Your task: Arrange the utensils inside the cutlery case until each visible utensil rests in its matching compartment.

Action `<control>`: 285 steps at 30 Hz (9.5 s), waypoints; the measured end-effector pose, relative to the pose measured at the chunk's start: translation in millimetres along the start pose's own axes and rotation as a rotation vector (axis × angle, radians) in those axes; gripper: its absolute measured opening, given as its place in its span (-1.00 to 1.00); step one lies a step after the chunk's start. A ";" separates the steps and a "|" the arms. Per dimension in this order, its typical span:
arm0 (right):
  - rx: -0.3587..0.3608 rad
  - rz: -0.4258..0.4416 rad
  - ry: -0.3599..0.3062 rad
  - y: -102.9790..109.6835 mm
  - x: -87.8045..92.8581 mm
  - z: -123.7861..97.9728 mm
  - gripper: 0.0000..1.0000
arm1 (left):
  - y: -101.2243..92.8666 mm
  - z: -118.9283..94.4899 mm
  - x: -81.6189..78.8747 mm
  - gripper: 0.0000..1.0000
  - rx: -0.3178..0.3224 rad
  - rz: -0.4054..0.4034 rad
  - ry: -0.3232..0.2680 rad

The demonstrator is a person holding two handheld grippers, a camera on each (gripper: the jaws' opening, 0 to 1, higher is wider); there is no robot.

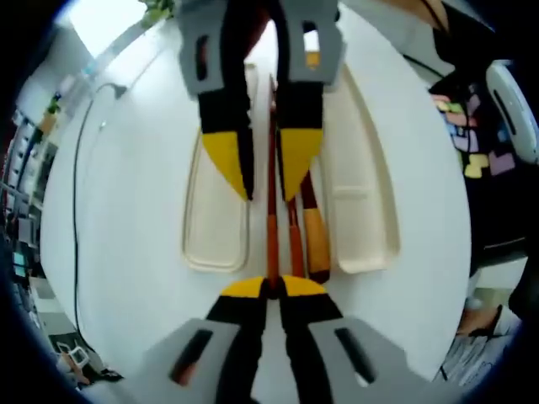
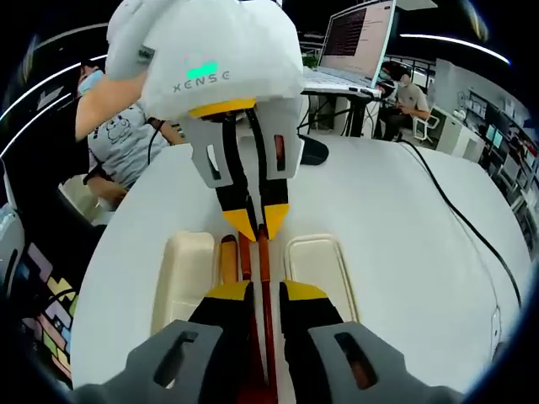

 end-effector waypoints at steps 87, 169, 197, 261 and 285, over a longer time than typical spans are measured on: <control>0.200 0.044 0.132 36.3 71.1 -114.1 -0.96 | -32.5 -48.6 -46.2 -0.89 0.040 0.091 -0.180; 0.160 0.090 0.113 19.1 51.4 -92.8 -0.92 | -28.6 -36.2 -9.9 -0.69 -0.011 0.016 -0.104; 0.136 0.061 0.187 -7.0 52.7 -40.0 -0.81 | -9.0 -5.5 5.2 -0.67 0.040 -0.081 -0.062; 0.293 -0.018 0.003 -0.8 44.3 -77.6 -0.94 | -0.9 -43.0 -18.0 -0.88 -0.139 -0.084 -0.153; 0.269 0.007 0.039 46.0 77.7 -94.6 -0.94 | -44.5 -32.9 -49.2 -0.88 -0.034 -0.099 -0.197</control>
Point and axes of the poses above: the point that each gripper's makers call its tool centre point, and the gripper's own axes: z roughly forward along the fingers, y roughly to its left, x roughly out of its underside, the point moved 3 cm from there along -z, roughly backward along the fingers, and after that the axes turned 14 degrees about z, right-handed, at the moved point
